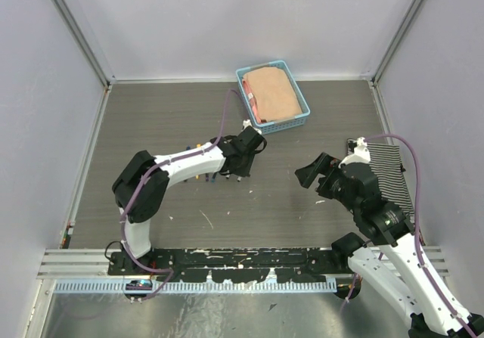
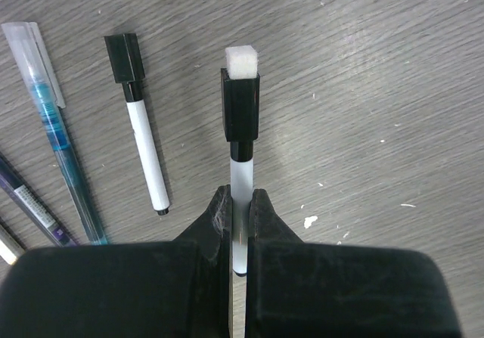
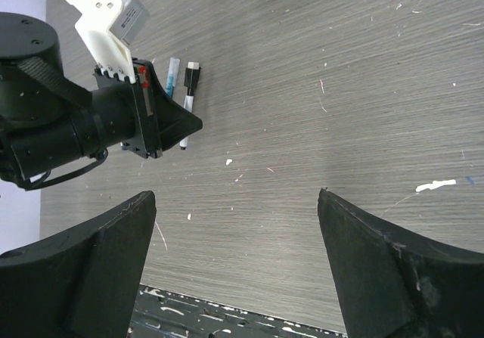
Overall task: Insert the pens into the pen caps
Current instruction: Place the pen at the center of the board.
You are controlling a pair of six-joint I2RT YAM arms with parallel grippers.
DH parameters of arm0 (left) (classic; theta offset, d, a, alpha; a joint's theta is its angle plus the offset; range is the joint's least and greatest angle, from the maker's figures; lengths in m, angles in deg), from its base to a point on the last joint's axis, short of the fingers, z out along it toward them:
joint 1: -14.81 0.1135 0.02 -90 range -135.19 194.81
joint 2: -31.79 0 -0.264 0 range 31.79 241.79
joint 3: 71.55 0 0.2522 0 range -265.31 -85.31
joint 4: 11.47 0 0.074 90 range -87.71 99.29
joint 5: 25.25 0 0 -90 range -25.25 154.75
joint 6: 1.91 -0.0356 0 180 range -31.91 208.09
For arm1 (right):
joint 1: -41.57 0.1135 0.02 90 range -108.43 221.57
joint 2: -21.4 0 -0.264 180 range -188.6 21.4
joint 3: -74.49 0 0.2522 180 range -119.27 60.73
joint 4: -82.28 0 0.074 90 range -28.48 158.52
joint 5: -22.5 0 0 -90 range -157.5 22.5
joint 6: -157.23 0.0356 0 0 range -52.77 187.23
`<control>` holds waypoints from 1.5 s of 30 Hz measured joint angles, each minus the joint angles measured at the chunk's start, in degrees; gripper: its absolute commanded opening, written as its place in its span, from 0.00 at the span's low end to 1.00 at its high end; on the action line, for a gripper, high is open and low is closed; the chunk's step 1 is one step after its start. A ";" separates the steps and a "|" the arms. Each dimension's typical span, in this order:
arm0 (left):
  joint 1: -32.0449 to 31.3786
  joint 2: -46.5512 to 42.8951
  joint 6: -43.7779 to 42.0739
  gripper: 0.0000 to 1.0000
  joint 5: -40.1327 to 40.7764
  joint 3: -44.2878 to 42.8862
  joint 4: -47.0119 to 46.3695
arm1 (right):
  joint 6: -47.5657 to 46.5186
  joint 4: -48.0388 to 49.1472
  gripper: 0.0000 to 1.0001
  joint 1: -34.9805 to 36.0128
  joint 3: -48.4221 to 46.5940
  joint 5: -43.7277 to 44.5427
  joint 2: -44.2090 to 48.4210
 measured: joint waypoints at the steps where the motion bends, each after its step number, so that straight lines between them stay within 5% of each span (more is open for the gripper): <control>1: 0.11 0.74 0.00 0.02 0.11 -0.48 0.42 | 0.02 -0.31 0.93 0.00 0.00 0.00 0.00; 23: 0.28 7.67 -0.09 0.19 2.75 -4.04 2.14 | 0.09 -2.05 0.92 0.00 0.00 -0.07 -1.77; 32: 0.57 8.26 -0.35 0.38 3.17 -4.70 2.10 | 0.04 -2.01 0.92 0.00 0.00 -0.31 -2.34; 45: 0.66 6.82 -2.08 0.48 3.28 -5.20 2.34 | -1.77 -1.79 0.99 0.00 -0.04 -1.25 -2.34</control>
